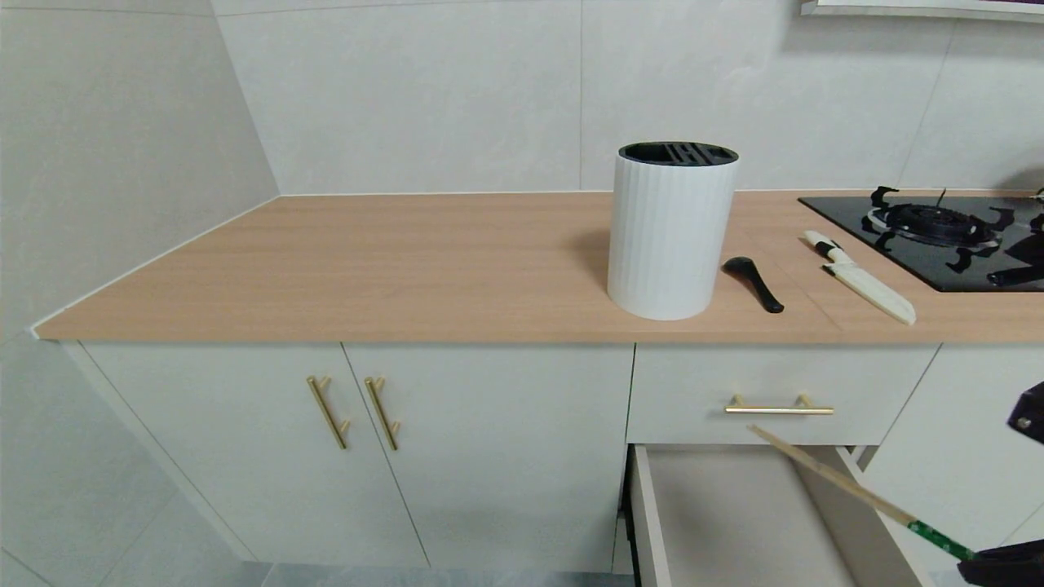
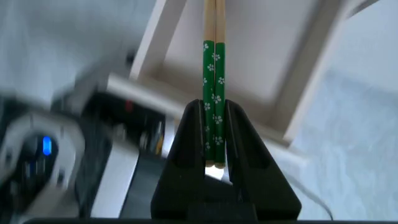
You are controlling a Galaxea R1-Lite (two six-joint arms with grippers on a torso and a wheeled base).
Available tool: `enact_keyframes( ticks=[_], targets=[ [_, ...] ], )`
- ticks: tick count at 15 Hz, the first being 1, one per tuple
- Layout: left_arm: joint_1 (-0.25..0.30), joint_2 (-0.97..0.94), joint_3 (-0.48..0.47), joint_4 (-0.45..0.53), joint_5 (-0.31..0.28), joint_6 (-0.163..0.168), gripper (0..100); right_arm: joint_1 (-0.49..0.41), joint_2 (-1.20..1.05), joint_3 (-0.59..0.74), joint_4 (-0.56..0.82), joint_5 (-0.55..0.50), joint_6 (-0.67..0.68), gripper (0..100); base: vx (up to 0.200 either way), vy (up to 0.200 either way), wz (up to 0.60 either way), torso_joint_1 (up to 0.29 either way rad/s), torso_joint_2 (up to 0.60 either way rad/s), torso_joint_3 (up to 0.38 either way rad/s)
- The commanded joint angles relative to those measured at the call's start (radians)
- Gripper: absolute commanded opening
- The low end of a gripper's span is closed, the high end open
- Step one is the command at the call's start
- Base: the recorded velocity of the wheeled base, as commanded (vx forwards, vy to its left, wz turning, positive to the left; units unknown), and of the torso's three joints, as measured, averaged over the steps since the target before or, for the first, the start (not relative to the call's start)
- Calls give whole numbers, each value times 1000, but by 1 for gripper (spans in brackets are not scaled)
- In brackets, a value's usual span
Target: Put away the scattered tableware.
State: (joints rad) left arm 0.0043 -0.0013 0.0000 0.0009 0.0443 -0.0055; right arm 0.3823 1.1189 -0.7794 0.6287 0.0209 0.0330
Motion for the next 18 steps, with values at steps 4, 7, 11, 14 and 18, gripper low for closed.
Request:
enact_keyframes(
  ticks=[4,7,11,14,18],
  targets=[
    [0,1,0,-1,0,-1,100,63,351,37,-113,2,200,0,0,0,0,0,0,0],
    [0,1,0,-1,0,-1,100,82,470,37,-161,2,251,0,0,0,0,0,0,0],
    [0,1,0,-1,0,-1,100,84,573,43,-311,-7,363,0,0,0,0,0,0,0],
    [0,1,0,-1,0,-1,100,102,636,40,-382,-64,395,0,0,0,0,0,0,0],
    [0,1,0,-1,0,-1,100,112,697,35,-480,-99,392,0,0,0,0,-106,338,231]
  ],
)
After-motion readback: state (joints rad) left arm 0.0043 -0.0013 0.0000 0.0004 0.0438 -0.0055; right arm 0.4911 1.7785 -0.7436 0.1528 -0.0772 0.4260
